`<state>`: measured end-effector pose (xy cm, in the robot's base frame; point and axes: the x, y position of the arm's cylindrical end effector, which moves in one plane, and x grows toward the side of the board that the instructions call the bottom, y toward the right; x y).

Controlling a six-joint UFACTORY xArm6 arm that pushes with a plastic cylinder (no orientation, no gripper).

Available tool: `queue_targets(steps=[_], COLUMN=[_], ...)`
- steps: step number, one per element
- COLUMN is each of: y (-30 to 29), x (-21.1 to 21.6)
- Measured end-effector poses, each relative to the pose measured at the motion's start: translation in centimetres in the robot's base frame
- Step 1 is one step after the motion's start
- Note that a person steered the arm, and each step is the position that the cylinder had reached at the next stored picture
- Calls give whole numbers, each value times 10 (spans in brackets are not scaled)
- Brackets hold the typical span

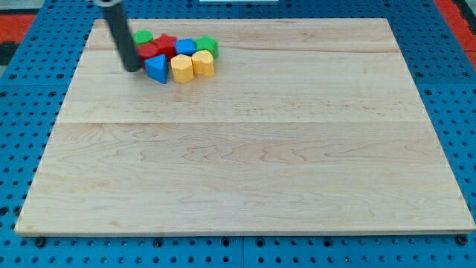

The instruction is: Move the blue triangle closer to the red circle

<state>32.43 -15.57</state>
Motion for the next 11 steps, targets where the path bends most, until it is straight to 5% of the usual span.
queue_targets(steps=[2,4,7,9,11], y=[15,-65,16,19,103], x=[14,11,12,67,99])
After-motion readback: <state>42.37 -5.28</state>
